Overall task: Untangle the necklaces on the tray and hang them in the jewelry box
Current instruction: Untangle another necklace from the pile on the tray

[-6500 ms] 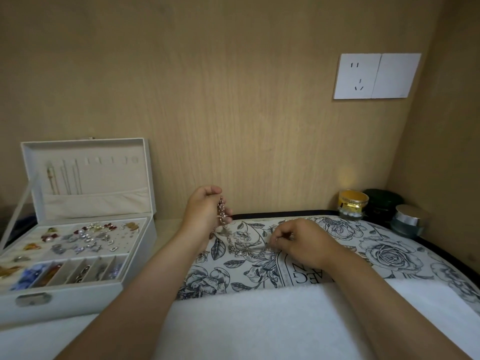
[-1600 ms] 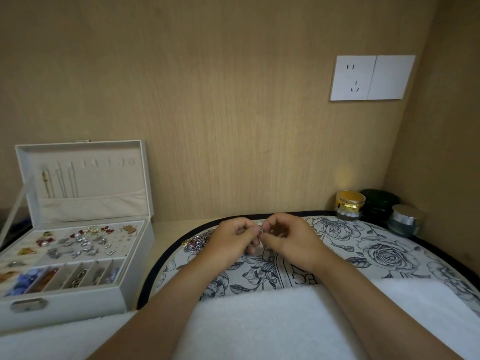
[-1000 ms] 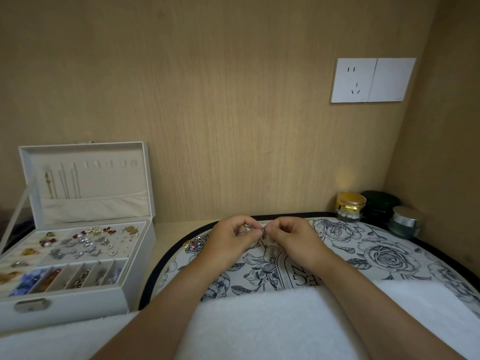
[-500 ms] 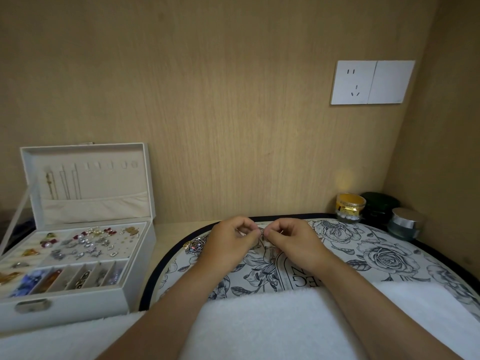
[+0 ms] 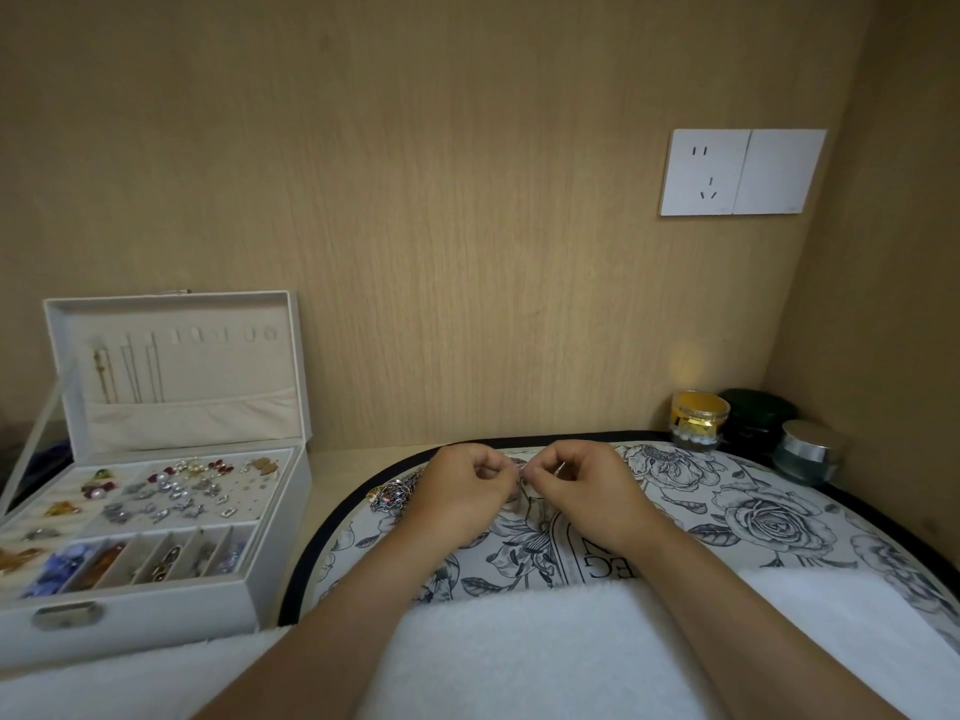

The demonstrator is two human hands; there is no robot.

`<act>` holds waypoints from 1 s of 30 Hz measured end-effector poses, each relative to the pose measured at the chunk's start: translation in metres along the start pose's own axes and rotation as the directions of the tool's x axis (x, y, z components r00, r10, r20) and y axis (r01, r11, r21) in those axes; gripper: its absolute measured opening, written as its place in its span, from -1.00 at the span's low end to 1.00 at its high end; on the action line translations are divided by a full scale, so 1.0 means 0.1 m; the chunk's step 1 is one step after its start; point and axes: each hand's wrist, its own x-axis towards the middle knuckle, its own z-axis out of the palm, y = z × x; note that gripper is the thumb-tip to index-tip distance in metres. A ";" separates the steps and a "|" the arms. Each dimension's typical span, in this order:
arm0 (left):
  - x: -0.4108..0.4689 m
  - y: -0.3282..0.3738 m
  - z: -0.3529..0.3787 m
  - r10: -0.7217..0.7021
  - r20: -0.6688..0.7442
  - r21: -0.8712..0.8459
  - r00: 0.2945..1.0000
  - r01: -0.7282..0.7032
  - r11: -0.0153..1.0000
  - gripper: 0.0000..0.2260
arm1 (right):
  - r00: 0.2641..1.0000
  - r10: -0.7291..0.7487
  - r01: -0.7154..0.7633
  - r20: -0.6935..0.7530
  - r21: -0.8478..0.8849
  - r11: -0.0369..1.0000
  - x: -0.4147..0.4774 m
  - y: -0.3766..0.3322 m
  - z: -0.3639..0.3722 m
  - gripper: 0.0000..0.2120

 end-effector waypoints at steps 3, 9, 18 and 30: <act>-0.01 0.01 0.00 0.004 -0.007 -0.059 1.000 -0.005 0.998 -0.89 | 1.000 0.005 -0.005 -0.007 0.035 0.999 -0.01 -0.03 0.01 -0.88; 0.00 0.02 -0.03 0.029 0.017 -0.051 0.999 -0.028 0.998 -0.88 | 1.000 0.011 -0.010 -0.006 0.064 0.998 -0.01 -0.04 0.03 -0.88; 0.02 -0.05 -0.06 0.212 -0.019 0.267 0.977 -0.199 0.943 -0.94 | 0.999 0.023 -0.020 0.042 -0.058 0.998 -0.04 -0.03 0.03 -0.86; -0.03 0.03 -0.03 0.012 0.256 -0.371 0.967 0.086 0.925 -0.84 | 0.992 0.092 -0.114 0.081 0.320 0.941 -0.01 -0.11 -0.02 -0.80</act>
